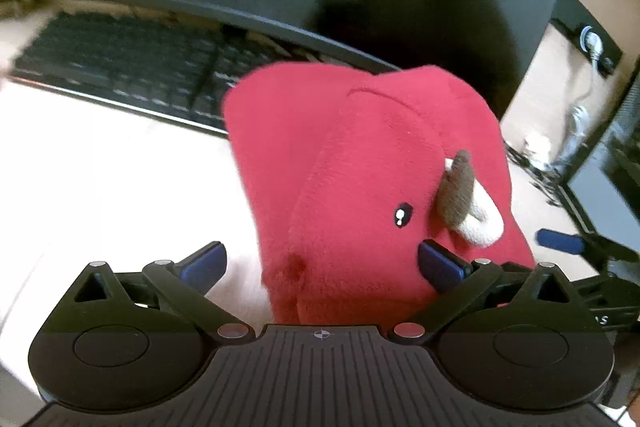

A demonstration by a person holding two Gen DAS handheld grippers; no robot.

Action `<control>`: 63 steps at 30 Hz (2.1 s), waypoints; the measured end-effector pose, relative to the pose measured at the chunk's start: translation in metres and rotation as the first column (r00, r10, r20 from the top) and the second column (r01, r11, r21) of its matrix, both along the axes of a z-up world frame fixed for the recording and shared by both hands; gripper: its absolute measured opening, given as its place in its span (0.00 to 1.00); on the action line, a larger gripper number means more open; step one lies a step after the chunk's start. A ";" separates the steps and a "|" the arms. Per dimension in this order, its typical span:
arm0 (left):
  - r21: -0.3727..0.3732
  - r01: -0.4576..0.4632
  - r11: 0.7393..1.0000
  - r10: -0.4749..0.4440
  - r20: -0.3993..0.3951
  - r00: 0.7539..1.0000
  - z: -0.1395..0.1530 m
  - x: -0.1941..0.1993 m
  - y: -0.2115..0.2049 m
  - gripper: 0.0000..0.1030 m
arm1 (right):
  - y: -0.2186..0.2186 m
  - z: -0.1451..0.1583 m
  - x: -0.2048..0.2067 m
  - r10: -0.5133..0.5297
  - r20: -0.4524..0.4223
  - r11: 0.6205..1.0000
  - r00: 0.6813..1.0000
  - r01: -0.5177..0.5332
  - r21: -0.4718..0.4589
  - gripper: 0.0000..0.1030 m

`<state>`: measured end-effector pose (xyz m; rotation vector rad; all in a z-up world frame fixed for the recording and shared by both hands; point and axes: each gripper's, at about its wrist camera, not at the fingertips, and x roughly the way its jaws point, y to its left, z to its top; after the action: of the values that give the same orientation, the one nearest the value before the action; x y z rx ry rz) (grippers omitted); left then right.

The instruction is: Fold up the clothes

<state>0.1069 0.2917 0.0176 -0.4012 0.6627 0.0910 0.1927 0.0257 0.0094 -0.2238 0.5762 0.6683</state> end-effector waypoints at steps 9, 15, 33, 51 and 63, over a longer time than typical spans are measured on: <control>0.015 -0.063 0.998 0.064 -0.062 0.996 -0.013 -0.029 -0.031 1.00 | -0.003 -0.007 -0.033 0.120 0.007 0.990 0.993 -0.119 -0.079 1.00; 0.021 -0.105 0.994 0.106 -0.105 0.989 -0.022 -0.049 -0.053 1.00 | -0.009 -0.012 -0.036 0.163 -0.023 0.974 0.986 -0.164 -0.155 1.00; -0.081 0.023 0.996 -0.018 0.063 0.998 0.033 -0.059 -0.055 1.00 | 0.009 -0.007 0.010 0.038 0.053 0.988 0.998 -0.029 -0.154 1.00; -0.195 0.043 0.980 -0.030 0.071 0.997 -0.022 0.006 -0.039 1.00 | -0.016 -0.021 -0.009 -0.012 0.007 0.987 1.000 0.013 -0.159 1.00; -0.072 -0.132 0.989 0.137 0.069 0.988 -0.006 -0.062 -0.088 1.00 | -0.061 0.001 -0.036 0.129 0.052 0.987 0.990 -0.124 -0.100 1.00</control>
<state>0.0445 0.2032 0.0120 -0.5116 0.5671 0.1814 0.1569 -0.0349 0.0103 -0.3712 0.5420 0.7552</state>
